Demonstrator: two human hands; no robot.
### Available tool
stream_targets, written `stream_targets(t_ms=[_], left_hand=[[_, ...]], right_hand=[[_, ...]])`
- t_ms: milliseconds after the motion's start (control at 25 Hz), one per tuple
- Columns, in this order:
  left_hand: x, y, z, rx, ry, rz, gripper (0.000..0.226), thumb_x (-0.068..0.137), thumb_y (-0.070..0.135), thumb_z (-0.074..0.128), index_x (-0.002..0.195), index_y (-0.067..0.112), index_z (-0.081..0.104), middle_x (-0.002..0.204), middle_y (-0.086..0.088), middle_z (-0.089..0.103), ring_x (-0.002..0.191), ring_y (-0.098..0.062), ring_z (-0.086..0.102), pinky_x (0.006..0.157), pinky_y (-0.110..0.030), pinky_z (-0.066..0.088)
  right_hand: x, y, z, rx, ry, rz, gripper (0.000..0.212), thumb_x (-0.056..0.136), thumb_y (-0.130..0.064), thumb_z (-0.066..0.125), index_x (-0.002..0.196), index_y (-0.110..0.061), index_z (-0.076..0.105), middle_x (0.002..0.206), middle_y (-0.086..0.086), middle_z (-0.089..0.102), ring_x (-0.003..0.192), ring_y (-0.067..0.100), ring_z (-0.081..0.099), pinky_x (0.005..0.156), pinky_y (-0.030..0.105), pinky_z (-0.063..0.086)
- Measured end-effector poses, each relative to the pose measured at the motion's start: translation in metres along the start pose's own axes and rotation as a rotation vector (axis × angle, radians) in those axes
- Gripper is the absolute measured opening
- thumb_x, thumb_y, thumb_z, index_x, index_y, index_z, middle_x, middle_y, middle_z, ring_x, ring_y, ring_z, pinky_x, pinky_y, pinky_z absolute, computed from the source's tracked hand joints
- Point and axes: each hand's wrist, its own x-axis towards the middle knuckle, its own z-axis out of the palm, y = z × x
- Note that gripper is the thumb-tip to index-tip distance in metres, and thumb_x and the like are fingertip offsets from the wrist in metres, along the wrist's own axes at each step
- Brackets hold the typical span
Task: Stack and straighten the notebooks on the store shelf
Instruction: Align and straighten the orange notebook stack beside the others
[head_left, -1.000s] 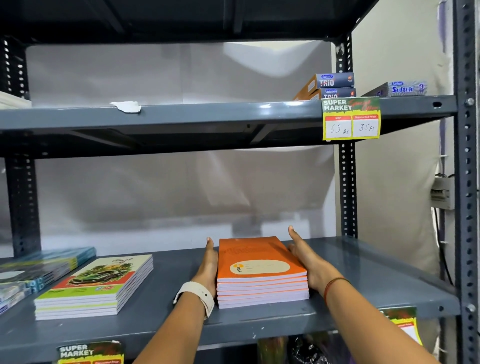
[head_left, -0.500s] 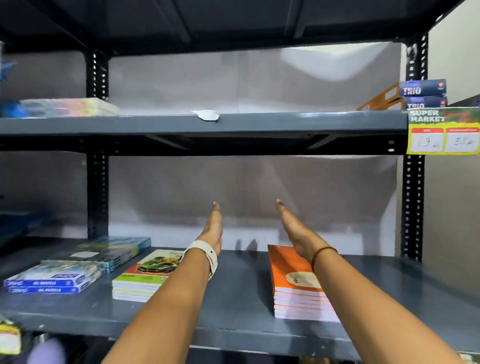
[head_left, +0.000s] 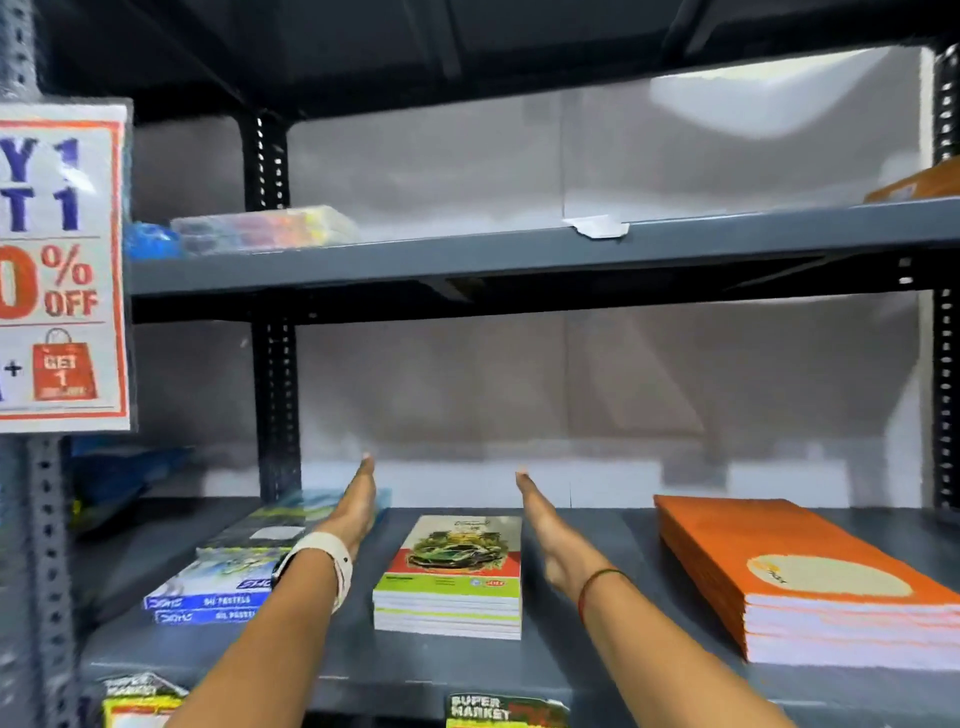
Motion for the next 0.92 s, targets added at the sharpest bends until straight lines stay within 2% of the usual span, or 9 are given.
stream_targets(t_ms=[80,160,320,440,560,680,760,840,920], left_hand=[[0.003,-0.02,-0.006,-0.078,-0.032,-0.081,0.074,0.095,0.056,0.027,0.148,0.005,0.024,0.154,-0.019,0.02,0.139,-0.036,0.028,0.111,-0.042,0.029],[0.004,-0.035,0.001,-0.126,-0.121,-0.128,0.074,0.096,0.055,0.023,0.149,0.004,0.019,0.157,-0.014,0.019,0.144,-0.027,0.022,0.115,-0.035,0.023],[0.008,-0.039,0.013,-0.129,-0.244,-0.198,0.071,0.098,0.052,0.015,0.149,0.003,0.019,0.158,-0.015,0.017,0.146,-0.027,0.017,0.118,-0.037,0.014],[0.012,-0.041,0.011,-0.111,-0.224,-0.197,0.076,0.095,0.057,0.017,0.149,0.004,0.021,0.158,-0.018,0.018,0.145,-0.034,0.018,0.119,-0.045,0.015],[0.005,-0.04,0.01,-0.148,-0.307,-0.284,0.077,0.094,0.061,0.012,0.15,0.007,0.018,0.157,-0.012,0.023,0.142,-0.03,0.027,0.113,-0.041,0.025],[0.001,-0.038,0.012,-0.146,-0.324,-0.312,0.078,0.093,0.062,0.011,0.15,0.011,0.015,0.157,-0.008,0.024,0.142,-0.027,0.028,0.11,-0.041,0.029],[-0.001,-0.04,0.016,-0.231,-0.341,-0.352,0.082,0.09,0.066,0.014,0.152,0.012,0.012,0.155,-0.013,0.026,0.139,-0.034,0.032,0.101,-0.046,0.036],[-0.007,-0.042,0.024,-0.29,-0.358,-0.366,0.089,0.087,0.071,0.014,0.151,0.011,0.014,0.151,-0.019,0.033,0.13,-0.038,0.042,0.085,-0.048,0.045],[-0.012,-0.042,0.033,-0.281,-0.381,-0.356,0.097,0.081,0.078,0.012,0.15,0.01,0.016,0.143,-0.017,0.045,0.11,-0.032,0.057,0.065,-0.043,0.052]], right_hand=[[0.001,0.011,0.011,0.063,0.057,0.045,0.078,0.088,-0.071,0.026,0.149,-0.023,0.022,0.147,0.006,0.041,0.091,0.012,0.062,0.059,0.022,0.049],[0.003,0.02,0.013,0.11,0.081,0.048,0.08,0.086,-0.074,0.028,0.147,-0.022,0.028,0.12,0.007,0.062,0.059,0.01,0.066,0.039,0.019,0.048],[0.01,0.031,0.022,0.283,-0.046,0.1,0.089,0.077,-0.081,0.037,0.127,-0.01,0.055,0.104,0.018,0.073,0.084,0.031,0.071,0.08,0.044,0.059],[0.009,0.032,0.025,0.341,-0.044,0.127,0.066,0.078,-0.078,0.041,0.09,-0.016,0.057,0.087,0.014,0.076,0.074,0.03,0.073,0.069,0.043,0.059],[0.009,0.031,0.024,0.35,-0.001,0.138,0.063,0.078,-0.077,0.042,0.094,-0.017,0.051,0.108,0.02,0.071,0.083,0.033,0.07,0.084,0.048,0.056],[0.01,0.029,0.023,0.329,0.006,0.175,0.062,0.077,-0.077,0.043,0.085,-0.016,0.05,0.075,0.015,0.076,0.071,0.031,0.072,0.072,0.044,0.058],[0.009,0.029,0.019,0.313,-0.005,0.184,0.073,0.075,-0.078,0.048,0.098,-0.009,0.05,0.081,0.017,0.076,0.069,0.032,0.073,0.066,0.043,0.06],[0.01,0.03,0.008,0.322,0.005,0.184,0.09,0.071,-0.079,0.052,0.13,-0.012,0.038,0.111,0.021,0.07,0.085,0.036,0.072,0.079,0.05,0.058],[0.007,0.03,-0.003,0.343,-0.004,0.174,0.098,0.069,-0.079,0.054,0.144,-0.022,0.025,0.123,0.023,0.063,0.094,0.04,0.069,0.086,0.056,0.053]])
